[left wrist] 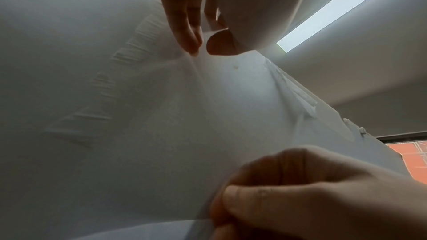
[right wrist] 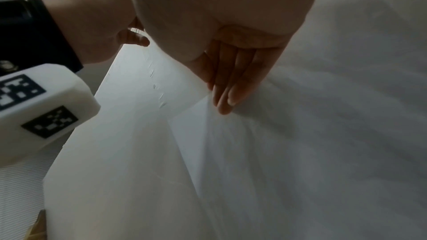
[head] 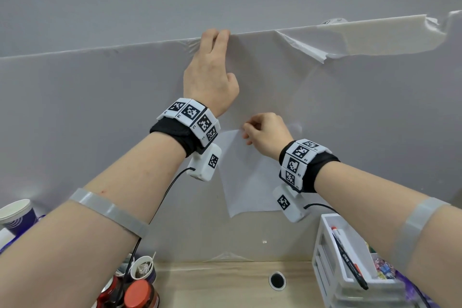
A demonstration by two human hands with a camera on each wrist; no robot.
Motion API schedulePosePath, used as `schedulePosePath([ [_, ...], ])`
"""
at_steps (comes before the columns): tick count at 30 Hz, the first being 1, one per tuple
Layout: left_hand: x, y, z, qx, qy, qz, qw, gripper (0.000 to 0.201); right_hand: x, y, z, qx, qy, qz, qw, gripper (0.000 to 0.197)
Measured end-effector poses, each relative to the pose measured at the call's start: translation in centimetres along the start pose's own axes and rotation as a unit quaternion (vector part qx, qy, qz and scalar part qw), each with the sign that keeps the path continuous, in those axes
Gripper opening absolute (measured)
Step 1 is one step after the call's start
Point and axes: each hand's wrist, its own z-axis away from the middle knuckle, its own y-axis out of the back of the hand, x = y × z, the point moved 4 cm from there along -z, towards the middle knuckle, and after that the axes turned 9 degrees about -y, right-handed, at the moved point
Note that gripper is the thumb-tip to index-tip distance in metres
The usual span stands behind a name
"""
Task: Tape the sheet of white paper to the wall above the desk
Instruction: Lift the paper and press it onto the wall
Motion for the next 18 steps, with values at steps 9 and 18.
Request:
schedulePosePath([
  [9, 0.0, -0.1, 0.0, -0.003, 0.002, 0.002, 1.000, 0.073, 0.8, 1.3, 0.1, 0.027, -0.017, -0.042, 0.999, 0.023],
  [18, -0.1, -0.3, 0.0, -0.005, -0.005, 0.008, 1.000, 0.073, 1.0, 0.2, -0.6, -0.014, -0.026, -0.030, 0.999, 0.024],
])
